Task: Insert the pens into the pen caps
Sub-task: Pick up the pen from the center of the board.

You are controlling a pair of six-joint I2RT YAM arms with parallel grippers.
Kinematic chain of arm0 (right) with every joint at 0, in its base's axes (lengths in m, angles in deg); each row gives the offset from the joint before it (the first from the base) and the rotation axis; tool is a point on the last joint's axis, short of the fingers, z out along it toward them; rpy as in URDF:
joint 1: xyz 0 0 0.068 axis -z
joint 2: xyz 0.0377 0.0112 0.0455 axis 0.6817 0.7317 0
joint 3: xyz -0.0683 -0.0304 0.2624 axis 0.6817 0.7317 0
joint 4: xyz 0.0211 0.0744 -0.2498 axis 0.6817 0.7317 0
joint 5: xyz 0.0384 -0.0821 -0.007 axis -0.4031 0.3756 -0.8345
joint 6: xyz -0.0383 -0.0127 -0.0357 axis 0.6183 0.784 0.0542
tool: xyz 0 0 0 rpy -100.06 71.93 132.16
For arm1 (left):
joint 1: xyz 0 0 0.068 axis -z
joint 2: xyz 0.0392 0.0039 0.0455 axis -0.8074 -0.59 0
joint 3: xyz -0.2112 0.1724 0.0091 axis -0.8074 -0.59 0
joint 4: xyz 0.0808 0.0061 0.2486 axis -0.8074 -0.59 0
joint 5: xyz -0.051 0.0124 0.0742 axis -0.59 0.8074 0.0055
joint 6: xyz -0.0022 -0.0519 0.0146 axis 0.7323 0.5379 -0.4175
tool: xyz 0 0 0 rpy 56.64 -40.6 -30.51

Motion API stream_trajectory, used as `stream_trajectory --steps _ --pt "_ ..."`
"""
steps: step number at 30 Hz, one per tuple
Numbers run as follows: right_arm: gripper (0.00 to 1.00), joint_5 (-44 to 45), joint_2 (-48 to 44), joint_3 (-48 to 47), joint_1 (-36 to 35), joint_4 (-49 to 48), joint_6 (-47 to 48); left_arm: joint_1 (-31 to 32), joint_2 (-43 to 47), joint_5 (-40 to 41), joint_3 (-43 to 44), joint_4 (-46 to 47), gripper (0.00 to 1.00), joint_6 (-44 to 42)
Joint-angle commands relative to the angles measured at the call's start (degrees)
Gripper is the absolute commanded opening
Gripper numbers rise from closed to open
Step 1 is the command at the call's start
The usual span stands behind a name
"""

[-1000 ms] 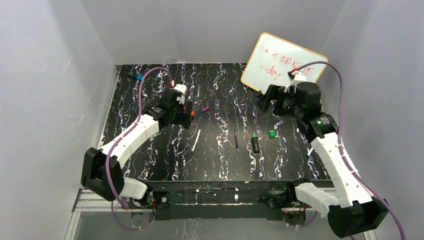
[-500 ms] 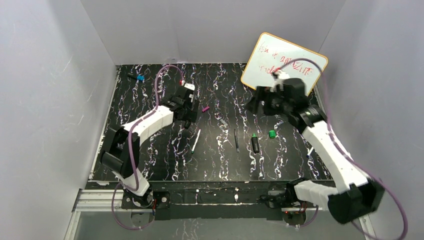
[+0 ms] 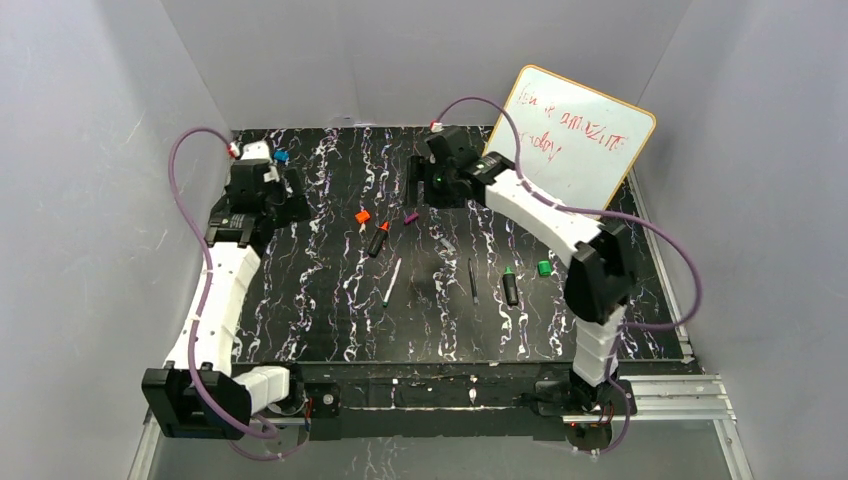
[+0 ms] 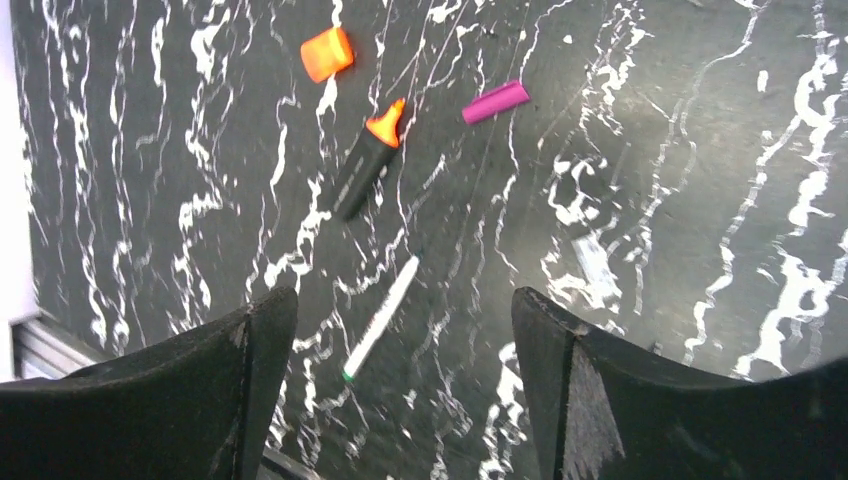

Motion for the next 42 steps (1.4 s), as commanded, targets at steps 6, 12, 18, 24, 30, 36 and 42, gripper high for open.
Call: stream_trajectory --steps 6,12,18,24,30,36,42 --pt "0.8 8.1 25.1 -33.0 -4.9 16.9 -10.5 -14.8 2.4 -16.1 -11.7 -0.1 0.83 11.7" --pt "0.72 8.4 36.7 -45.7 -6.2 25.8 -16.7 -14.8 2.2 -16.9 -10.9 -0.1 0.83 11.8" --pt "0.75 9.5 38.1 -42.2 -8.8 27.1 -18.9 -14.8 2.3 -18.2 -13.5 1.1 0.83 11.2" --pt "0.71 8.5 43.2 -44.5 -10.4 26.4 -20.2 -14.8 6.3 -21.8 -17.7 1.4 0.82 12.0" --pt "0.69 10.5 45.7 -45.9 -10.8 26.0 -19.4 -14.8 6.6 -22.6 -18.2 1.1 0.82 11.8" --pt "0.69 13.3 46.3 -46.1 -9.8 23.2 -17.7 -14.5 6.2 -23.3 -18.3 1.6 0.82 11.7" --pt "0.7 17.7 46.6 -46.3 -9.6 19.4 -15.6 -14.2 5.7 -22.8 -18.6 2.1 0.82 11.3"
